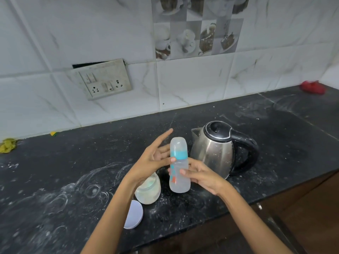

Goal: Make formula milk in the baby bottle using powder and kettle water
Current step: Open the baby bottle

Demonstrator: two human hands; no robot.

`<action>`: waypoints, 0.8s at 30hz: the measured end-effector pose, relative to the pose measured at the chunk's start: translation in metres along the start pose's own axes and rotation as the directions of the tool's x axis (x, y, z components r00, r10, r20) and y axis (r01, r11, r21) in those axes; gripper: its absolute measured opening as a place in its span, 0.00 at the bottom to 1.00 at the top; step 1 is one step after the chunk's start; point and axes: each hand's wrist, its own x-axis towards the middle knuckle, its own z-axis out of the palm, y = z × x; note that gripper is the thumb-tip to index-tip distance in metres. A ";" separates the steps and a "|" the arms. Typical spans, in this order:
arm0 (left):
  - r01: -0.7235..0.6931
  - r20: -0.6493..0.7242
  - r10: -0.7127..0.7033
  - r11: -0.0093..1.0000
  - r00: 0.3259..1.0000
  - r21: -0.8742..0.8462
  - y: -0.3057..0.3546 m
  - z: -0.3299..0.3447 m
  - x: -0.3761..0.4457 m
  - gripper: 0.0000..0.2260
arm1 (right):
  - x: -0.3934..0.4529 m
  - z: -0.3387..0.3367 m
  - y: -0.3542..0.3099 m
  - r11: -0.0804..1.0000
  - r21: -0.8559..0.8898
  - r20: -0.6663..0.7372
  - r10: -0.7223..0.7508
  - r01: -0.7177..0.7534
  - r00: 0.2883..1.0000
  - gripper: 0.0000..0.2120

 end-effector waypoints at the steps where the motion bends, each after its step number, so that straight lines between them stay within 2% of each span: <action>1: -0.029 -0.010 0.029 0.999 1.000 0.023 0.000 0.003 0.000 0.32 | 0.002 0.002 0.000 0.998 -0.057 -0.049 -0.015 0.012 0.999 0.21; 3: -0.077 -0.196 0.116 0.978 0.974 0.193 0.000 0.014 0.002 0.29 | 0.005 0.007 0.003 0.985 -0.169 -0.178 -0.071 0.040 0.981 0.20; 4: -0.070 -0.303 0.172 0.945 0.937 0.320 -0.001 0.019 0.003 0.28 | 0.007 0.009 0.005 0.977 -0.211 -0.224 -0.093 0.045 0.970 0.21; 6: -0.019 -0.377 0.239 0.864 0.895 0.502 -0.002 0.027 0.003 0.27 | 0.007 0.013 0.012 0.972 -0.229 -0.252 -0.105 0.046 0.962 0.22; 8: -0.019 -0.294 0.168 0.894 0.941 0.447 -0.001 0.025 0.002 0.24 | 0.004 0.013 0.017 0.982 -0.182 -0.252 -0.089 0.043 0.964 0.22; 10: -0.013 -0.150 0.054 0.966 0.987 0.257 0.003 0.016 0.001 0.21 | -0.001 0.009 0.019 0.992 -0.117 -0.231 -0.067 0.041 0.971 0.22; 12: 0.003 -0.092 0.013 0.985 0.996 0.175 0.005 0.010 0.000 0.21 | -0.006 0.005 0.019 0.996 -0.089 -0.197 -0.041 0.023 0.979 0.22; 16: 0.001 -0.182 0.070 0.932 0.981 0.363 0.003 0.014 0.005 0.25 | -0.005 0.003 0.018 0.984 -0.175 -0.208 -0.058 0.022 0.976 0.22; 18: -0.009 -0.186 0.077 0.940 0.980 0.342 -0.002 0.018 0.005 0.24 | -0.002 0.003 0.019 0.974 -0.223 -0.237 -0.085 0.031 0.968 0.24; 21: 0.002 -0.189 0.033 0.983 0.981 0.185 -0.006 0.024 0.004 0.24 | 0.001 0.004 0.024 0.963 -0.267 -0.270 -0.107 0.032 0.957 0.26; 24: -0.036 -0.339 0.153 0.944 0.928 0.327 -0.008 0.035 0.004 0.25 | 0.002 0.006 0.028 0.935 -0.352 -0.352 -0.169 0.037 0.921 0.27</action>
